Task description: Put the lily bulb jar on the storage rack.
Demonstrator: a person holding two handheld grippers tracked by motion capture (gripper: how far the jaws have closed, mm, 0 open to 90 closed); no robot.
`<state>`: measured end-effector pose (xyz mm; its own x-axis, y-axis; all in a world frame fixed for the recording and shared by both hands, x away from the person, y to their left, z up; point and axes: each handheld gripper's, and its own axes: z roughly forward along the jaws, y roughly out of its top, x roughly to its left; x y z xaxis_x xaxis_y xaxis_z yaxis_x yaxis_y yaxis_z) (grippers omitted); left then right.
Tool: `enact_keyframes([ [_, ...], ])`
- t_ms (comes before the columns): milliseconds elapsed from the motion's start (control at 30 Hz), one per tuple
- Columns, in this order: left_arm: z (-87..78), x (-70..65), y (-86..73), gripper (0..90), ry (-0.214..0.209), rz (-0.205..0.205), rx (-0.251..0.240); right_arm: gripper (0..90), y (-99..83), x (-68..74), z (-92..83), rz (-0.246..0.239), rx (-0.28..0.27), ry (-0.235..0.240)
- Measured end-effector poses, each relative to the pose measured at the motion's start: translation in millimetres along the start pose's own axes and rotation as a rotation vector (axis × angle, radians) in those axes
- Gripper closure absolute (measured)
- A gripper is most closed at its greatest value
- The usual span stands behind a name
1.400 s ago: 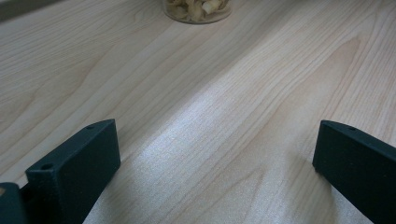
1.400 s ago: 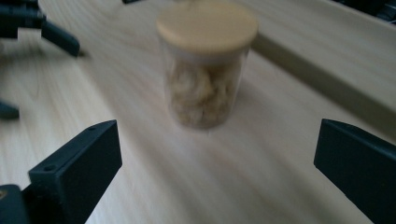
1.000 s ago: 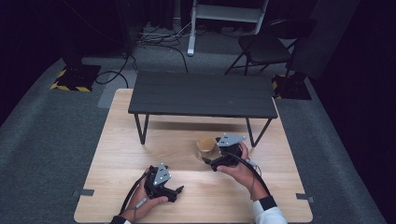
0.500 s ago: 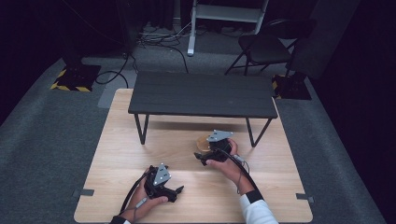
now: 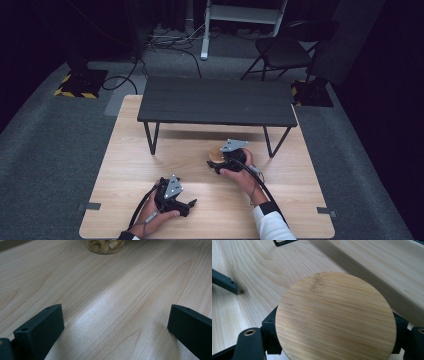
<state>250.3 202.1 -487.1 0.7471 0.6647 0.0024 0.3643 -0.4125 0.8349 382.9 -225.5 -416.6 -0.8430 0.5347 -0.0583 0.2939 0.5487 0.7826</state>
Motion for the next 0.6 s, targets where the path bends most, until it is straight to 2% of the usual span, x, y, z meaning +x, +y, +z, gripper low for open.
enact_keyframes([
  [233,0.0,0.0,0.1,0.6,0.0,0.0,0.0,24.0,8.8,5.0,-17.1,-0.004,0.011,0.016],
  [333,0.0,0.0,0.1,0.7,0.0,0.001,0.001,24.0,17.6,8.5,-30.8,-0.002,0.022,0.0],
  [433,0.0,0.0,0.1,0.6,0.0,0.001,0.001,24.1,24.8,6.6,-45.6,0.013,0.01,0.01],
  [600,0.0,0.0,0.2,0.7,0.0,0.001,0.001,24.1,47.4,10.9,-68.4,-0.004,0.022,0.008],
])
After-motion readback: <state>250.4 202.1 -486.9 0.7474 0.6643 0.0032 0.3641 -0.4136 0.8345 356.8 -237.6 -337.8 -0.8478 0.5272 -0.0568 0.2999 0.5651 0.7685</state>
